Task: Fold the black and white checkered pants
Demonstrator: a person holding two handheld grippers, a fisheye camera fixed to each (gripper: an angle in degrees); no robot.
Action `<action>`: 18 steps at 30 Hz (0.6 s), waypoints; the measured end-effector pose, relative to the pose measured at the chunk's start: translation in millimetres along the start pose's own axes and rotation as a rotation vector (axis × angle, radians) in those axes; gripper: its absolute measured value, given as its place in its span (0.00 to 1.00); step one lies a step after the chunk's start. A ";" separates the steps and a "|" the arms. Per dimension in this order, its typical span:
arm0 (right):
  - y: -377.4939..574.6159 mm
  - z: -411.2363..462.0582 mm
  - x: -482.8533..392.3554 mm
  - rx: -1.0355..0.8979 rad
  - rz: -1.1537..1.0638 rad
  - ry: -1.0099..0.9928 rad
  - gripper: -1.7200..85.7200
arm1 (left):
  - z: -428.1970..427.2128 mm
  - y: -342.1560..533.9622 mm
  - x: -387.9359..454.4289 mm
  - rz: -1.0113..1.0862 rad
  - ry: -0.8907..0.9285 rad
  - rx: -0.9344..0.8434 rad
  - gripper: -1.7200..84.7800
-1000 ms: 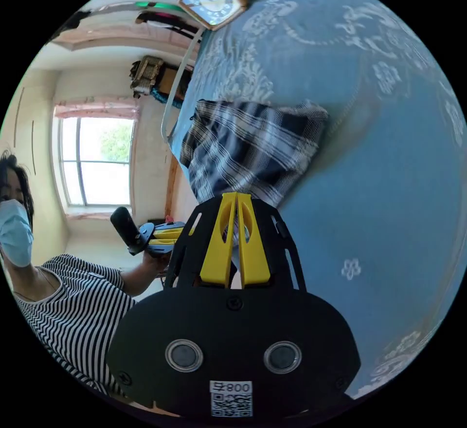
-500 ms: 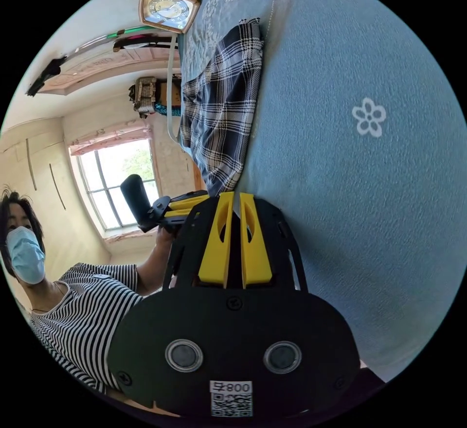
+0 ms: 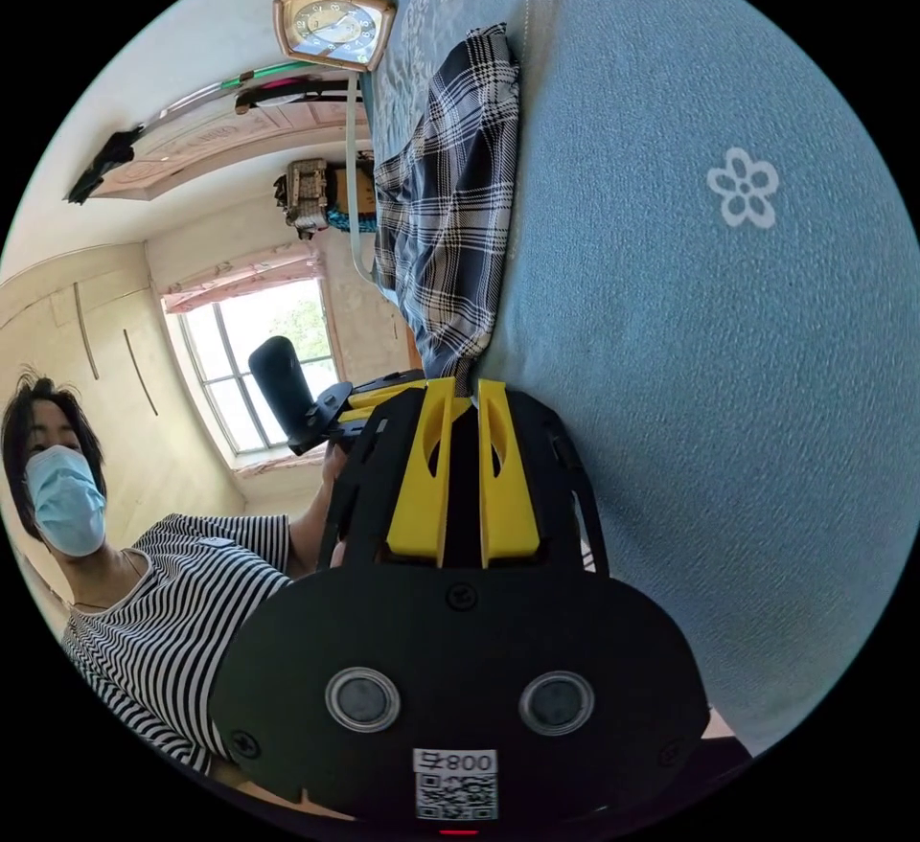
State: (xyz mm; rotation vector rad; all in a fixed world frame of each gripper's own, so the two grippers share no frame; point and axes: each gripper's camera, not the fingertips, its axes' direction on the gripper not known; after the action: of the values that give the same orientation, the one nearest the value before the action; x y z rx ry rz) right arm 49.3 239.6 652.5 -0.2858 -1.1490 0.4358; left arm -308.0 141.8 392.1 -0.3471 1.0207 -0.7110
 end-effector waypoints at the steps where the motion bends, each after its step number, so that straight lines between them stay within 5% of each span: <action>1: 1.3 -1.8 -0.1 0.000 0.001 -0.003 0.07 | -1.9 1.5 -2.2 0.001 0.001 0.007 0.04; 18: 17.5 -18.5 -5.1 0.012 0.074 -0.202 0.12 | -54.9 40.9 -43.9 0.001 0.106 0.148 0.03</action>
State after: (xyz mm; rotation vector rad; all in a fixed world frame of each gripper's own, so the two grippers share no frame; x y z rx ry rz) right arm 61.4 252.6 633.5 -0.2790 -1.3360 0.5458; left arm -354.7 204.7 370.1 -0.1815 1.0615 -0.8059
